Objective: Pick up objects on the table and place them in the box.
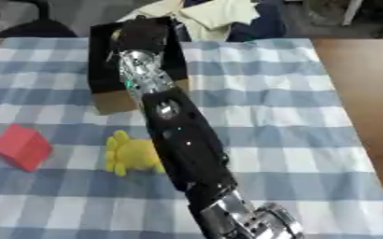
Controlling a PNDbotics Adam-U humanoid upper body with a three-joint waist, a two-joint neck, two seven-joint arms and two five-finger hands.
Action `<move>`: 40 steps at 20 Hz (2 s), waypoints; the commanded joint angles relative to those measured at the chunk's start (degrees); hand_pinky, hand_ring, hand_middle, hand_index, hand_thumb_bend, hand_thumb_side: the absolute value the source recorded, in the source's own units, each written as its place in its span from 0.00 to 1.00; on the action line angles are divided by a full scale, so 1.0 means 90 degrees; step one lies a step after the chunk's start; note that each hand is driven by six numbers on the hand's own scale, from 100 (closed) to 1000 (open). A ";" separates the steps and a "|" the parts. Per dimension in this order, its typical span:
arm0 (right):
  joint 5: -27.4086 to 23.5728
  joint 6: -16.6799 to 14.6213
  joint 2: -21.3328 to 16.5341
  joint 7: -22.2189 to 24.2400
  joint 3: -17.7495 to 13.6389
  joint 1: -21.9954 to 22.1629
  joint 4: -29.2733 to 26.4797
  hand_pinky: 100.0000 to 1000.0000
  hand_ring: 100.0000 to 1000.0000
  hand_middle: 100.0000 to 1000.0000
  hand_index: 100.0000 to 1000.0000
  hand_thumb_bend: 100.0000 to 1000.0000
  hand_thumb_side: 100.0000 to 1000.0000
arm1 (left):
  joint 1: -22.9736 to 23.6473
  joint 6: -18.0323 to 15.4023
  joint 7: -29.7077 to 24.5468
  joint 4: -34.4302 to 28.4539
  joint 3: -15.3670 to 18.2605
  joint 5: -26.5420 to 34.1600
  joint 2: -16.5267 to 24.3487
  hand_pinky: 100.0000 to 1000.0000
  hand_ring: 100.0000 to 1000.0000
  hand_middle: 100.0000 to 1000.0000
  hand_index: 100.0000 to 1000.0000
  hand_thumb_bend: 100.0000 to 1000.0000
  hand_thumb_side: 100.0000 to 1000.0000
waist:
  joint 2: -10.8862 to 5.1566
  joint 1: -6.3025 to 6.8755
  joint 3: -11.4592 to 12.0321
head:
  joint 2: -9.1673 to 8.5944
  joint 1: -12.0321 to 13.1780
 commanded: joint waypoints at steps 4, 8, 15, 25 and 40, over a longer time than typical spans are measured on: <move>0.0733 0.0005 0.0055 0.0461 -0.0049 -0.0251 -0.0059 0.89 0.92 0.88 0.88 0.51 0.79 | -0.0079 -0.0007 -0.0045 -0.0100 -0.0012 0.0038 0.0054 0.58 0.75 0.64 0.77 0.01 0.83 | -0.0122 0.0012 0.0051 | -0.0119 -0.0064; 0.0884 -0.0039 0.0077 0.0537 -0.0110 -0.0277 -0.0216 0.89 0.91 0.86 0.88 0.43 0.76 | -0.0078 -0.0002 -0.0047 -0.0100 -0.0008 0.0046 0.0048 0.58 0.75 0.64 0.77 0.01 0.83 | -0.0126 0.0003 0.0055 | -0.0111 -0.0060; -0.0195 -0.0326 -0.0434 0.0321 0.0105 -0.0533 -0.0760 0.88 0.89 0.81 0.90 0.26 0.79 | -0.0056 0.0013 -0.0041 -0.0100 0.0002 0.0044 0.0045 0.58 0.75 0.64 0.77 0.01 0.83 | -0.0147 -0.0015 0.0029 | -0.0057 0.0011; -0.2940 -0.0987 -0.1839 0.0380 0.0849 -0.0798 -0.2099 0.88 0.88 0.79 0.92 0.16 0.80 | -0.0034 0.0025 -0.0009 -0.0100 0.0033 0.0015 0.0106 0.58 0.75 0.64 0.77 0.01 0.83 | -0.0206 -0.0073 -0.0076 | 0.0036 0.0206; -0.5822 -0.2548 -0.4075 0.1748 0.2404 0.0041 -0.4333 0.90 0.91 0.85 0.88 0.50 0.68 | -0.0021 0.0056 0.0057 -0.0100 0.0092 -0.0055 0.0220 0.58 0.75 0.64 0.77 0.02 0.83 | -0.0240 -0.0158 -0.0308 | 0.0118 0.0503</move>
